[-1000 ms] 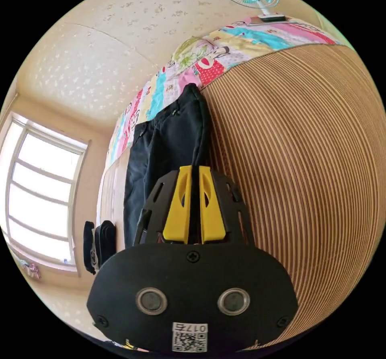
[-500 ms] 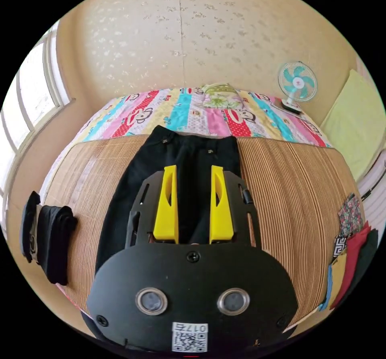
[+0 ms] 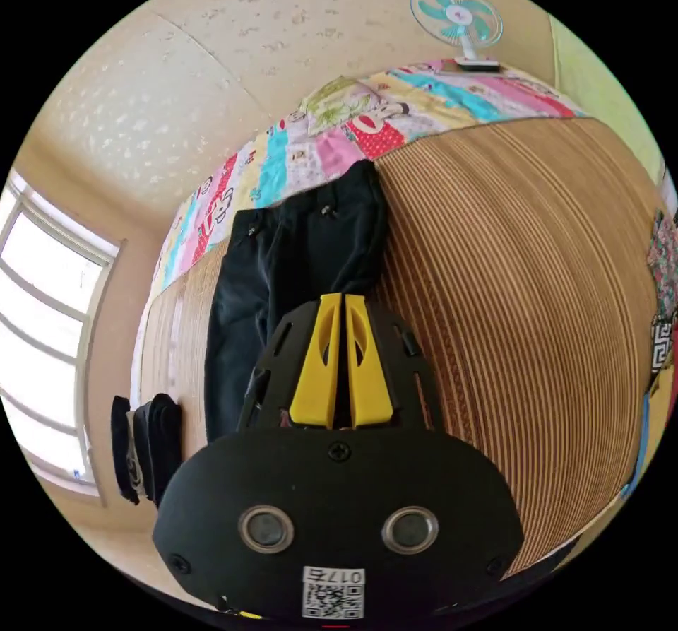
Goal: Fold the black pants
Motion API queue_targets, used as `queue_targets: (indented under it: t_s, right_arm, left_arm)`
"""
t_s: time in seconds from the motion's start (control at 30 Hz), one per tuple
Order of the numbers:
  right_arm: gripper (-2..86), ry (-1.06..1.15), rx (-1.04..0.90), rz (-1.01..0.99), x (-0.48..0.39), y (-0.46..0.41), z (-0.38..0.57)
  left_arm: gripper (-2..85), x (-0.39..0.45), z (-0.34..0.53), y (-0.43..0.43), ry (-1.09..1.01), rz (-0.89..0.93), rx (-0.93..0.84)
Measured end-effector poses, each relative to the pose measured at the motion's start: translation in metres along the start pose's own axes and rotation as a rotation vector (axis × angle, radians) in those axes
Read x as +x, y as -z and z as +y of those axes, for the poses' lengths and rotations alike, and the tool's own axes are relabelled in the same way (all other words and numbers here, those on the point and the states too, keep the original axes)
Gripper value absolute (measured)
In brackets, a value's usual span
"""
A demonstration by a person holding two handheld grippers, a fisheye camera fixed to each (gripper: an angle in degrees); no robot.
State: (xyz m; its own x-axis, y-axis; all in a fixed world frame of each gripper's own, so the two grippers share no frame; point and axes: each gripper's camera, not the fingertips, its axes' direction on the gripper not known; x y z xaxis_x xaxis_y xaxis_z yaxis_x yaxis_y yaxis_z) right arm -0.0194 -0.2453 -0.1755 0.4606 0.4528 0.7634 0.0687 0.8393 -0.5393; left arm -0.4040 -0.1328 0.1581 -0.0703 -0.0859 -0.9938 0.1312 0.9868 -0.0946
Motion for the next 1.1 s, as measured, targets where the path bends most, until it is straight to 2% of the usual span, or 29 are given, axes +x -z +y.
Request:
queue_targets:
  t_s: [0.03, 0.07, 0.1, 0.17, 0.2, 0.3, 0.33, 0.43, 0.53, 0.6, 0.67, 0.73, 0.83, 0.87, 0.93, 1.0, 1.1]
  right_arm:
    - [1.4, 0.138, 0.049, 0.097, -0.053, 0.009, -0.003]
    - [1.3, 0.255, 0.058, 0.085, -0.098, 0.009, -0.002]
    - [1.2, 0.274, 0.061, 0.038, -0.113, 0.007, -0.002]
    - [1.3, 0.328, 0.019, -0.198, -0.163, -0.012, -0.004]
    - [1.4, 0.355, -0.008, -0.236, -0.175, -0.023, -0.003]
    - [2.1, 0.491, -0.235, -0.382, -0.215, -0.081, 0.009]
    - [2.4, 0.459, -0.263, -0.377, -0.212, -0.087, 0.016]
    - [5.3, 0.467, -0.180, -0.375, -0.180, -0.056, 0.046]
    - [8.4, 0.528, -0.147, -0.318, -0.116, -0.008, 0.098]
    - [9.9, 0.472, -0.144, -0.299, -0.063, 0.019, 0.135]
    - [11.6, 0.356, -0.239, -0.416, 0.002, 0.041, 0.188]
    - [12.1, 0.309, -0.318, -0.536, 0.035, 0.052, 0.229]
    - [12.6, 0.305, -0.335, -0.707, 0.060, 0.071, 0.289]
    - [12.7, 0.303, -0.371, -0.690, 0.062, 0.070, 0.305]
    - [10.8, 0.282, -0.330, -0.684, 0.068, 0.086, 0.317]
    - [4.6, 0.369, -0.367, -0.745, 0.064, 0.104, 0.317]
    - [3.1, 0.455, -0.314, -0.764, 0.070, 0.145, 0.320]
  left_arm:
    - [0.5, 0.005, 0.000, 0.001, -0.018, -0.005, -0.001]
    - [0.3, 0.008, 0.000, 0.003, -0.028, -0.014, -0.001]
    - [-0.1, 0.014, 0.002, 0.006, -0.042, -0.050, 0.012]
    - [-0.3, 0.021, 0.006, 0.016, -0.068, -0.124, 0.062]
    - [-0.4, 0.024, 0.009, 0.024, -0.068, -0.173, 0.100]
    - [-0.3, 0.023, 0.016, 0.043, -0.011, -0.291, 0.155]
    - [-0.1, 0.024, 0.022, 0.051, 0.019, -0.374, 0.188]
    - [1.4, 0.039, 0.034, 0.067, -0.027, -0.543, 0.265]
    - [8.3, 0.046, 0.017, 0.061, -0.100, -0.673, 0.207]
    - [10.2, 0.045, -0.006, 0.045, -0.166, -0.680, 0.133]
    - [10.5, 0.039, -0.034, 0.023, -0.220, -0.665, 0.064]
    - [9.9, 0.026, -0.069, -0.013, -0.256, -0.685, -0.036]
    - [7.7, 0.004, -0.090, -0.059, -0.232, -0.721, -0.175]
    - [7.2, 0.000, -0.091, -0.067, -0.214, -0.723, -0.200]
    - [6.0, -0.002, -0.076, -0.078, -0.196, -0.744, -0.166]
    - [4.8, 0.009, -0.058, -0.079, -0.238, -0.742, -0.144]
    - [4.2, 0.011, -0.033, -0.076, -0.275, -0.588, -0.139]
